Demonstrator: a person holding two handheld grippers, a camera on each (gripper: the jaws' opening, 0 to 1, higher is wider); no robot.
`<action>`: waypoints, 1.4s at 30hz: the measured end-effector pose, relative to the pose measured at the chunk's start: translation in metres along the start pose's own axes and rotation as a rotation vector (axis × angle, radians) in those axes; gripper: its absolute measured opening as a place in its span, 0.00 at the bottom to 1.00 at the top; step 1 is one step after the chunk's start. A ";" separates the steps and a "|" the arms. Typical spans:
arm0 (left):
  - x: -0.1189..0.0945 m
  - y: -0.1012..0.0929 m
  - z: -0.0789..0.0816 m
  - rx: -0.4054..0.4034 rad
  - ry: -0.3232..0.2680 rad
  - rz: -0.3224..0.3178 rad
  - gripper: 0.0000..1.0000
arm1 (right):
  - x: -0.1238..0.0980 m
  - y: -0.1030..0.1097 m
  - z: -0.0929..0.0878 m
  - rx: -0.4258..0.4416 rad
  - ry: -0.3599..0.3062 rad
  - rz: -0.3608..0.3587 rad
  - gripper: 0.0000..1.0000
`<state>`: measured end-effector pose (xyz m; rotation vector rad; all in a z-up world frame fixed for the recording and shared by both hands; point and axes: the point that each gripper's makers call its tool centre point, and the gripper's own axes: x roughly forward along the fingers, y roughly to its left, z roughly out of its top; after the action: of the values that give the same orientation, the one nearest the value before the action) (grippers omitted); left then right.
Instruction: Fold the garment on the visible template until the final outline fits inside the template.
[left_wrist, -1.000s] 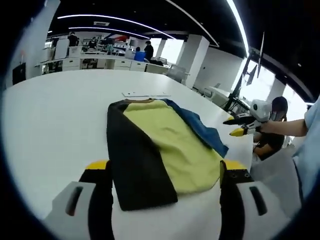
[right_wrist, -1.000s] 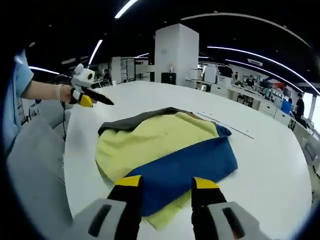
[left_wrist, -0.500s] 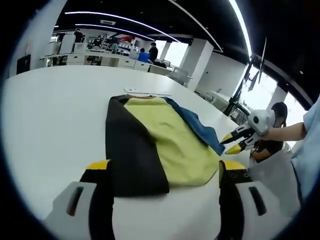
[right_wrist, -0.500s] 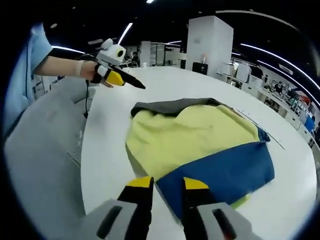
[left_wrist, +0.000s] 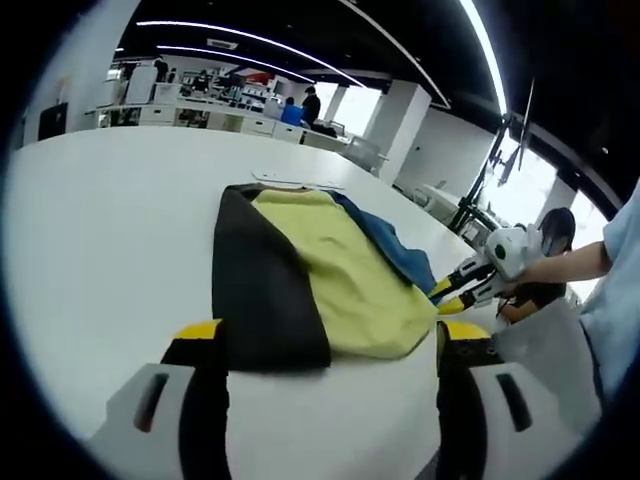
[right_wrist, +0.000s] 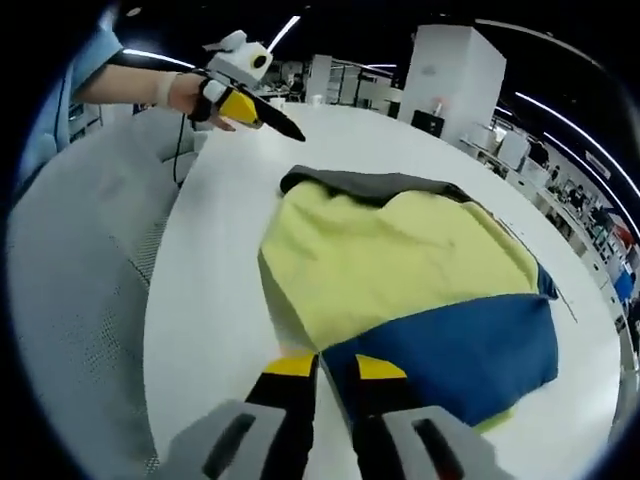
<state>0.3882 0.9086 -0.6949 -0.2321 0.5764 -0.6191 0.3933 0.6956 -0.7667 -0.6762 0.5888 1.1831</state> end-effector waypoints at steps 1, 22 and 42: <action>-0.001 0.000 -0.001 -0.006 -0.002 0.001 0.83 | 0.001 0.000 0.000 -0.018 0.006 0.002 0.07; -0.003 0.000 -0.010 -0.043 -0.009 0.001 0.80 | 0.001 -0.006 -0.002 0.071 -0.002 0.004 0.00; 0.010 -0.006 0.001 0.017 0.006 -0.019 0.77 | -0.081 -0.128 -0.019 0.473 -0.150 -0.235 0.00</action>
<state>0.3920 0.8976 -0.6964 -0.2196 0.5749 -0.6429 0.4927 0.6009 -0.6989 -0.2422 0.6157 0.8242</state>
